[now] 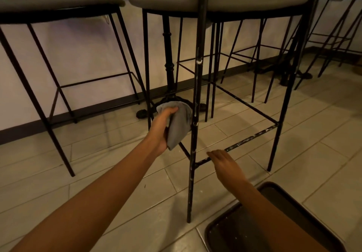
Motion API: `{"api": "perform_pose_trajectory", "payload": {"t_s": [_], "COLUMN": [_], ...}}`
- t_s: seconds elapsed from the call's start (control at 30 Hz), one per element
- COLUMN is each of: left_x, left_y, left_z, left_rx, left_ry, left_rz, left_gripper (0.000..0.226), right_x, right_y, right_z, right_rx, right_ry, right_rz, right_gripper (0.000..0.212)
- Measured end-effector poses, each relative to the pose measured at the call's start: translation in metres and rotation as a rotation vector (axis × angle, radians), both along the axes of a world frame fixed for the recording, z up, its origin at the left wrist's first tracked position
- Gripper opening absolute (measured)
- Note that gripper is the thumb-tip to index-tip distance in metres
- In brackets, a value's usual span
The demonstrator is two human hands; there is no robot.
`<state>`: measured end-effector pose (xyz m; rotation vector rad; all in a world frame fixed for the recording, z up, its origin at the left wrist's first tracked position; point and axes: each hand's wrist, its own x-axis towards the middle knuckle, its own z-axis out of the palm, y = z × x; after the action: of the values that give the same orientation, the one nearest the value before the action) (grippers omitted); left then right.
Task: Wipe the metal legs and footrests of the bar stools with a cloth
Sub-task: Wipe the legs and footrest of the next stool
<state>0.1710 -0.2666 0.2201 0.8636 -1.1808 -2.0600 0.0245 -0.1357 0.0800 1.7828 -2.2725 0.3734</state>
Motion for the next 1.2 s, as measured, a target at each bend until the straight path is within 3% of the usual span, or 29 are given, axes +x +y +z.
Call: {"api": "perform_pose_trajectory", "payload": {"t_s": [0.23, 0.43, 0.53, 0.93, 1.2], "left_x": [-0.017, -0.022, -0.028, -0.058, -0.076], "left_y": [0.021, 0.038, 0.045, 0.052, 0.045], "left_z": [0.013, 0.013, 0.014, 0.047, 0.067], "left_rx": [-0.222, -0.314, -0.337, -0.558, -0.886], "left_ry": [0.153, 0.247, 0.246, 0.287, 0.226], "left_rz": [0.094, 0.106, 0.169, 0.452, 0.57], "left_gripper": [0.042, 0.06, 0.04, 0.046, 0.039], "right_x": [0.013, 0.029, 0.034, 0.036, 0.035], "right_y": [-0.004, -0.009, -0.017, -0.02, -0.019], "right_z": [0.02, 0.024, 0.022, 0.024, 0.024], "right_rx": [-0.036, -0.088, -0.147, -0.18, -0.21], "right_ry": [-0.343, -0.414, -0.467, -0.448, -0.454], "right_rz": [0.122, 0.214, 0.165, 0.133, 0.137], "right_gripper": [0.043, 0.033, 0.023, 0.023, 0.021]}}
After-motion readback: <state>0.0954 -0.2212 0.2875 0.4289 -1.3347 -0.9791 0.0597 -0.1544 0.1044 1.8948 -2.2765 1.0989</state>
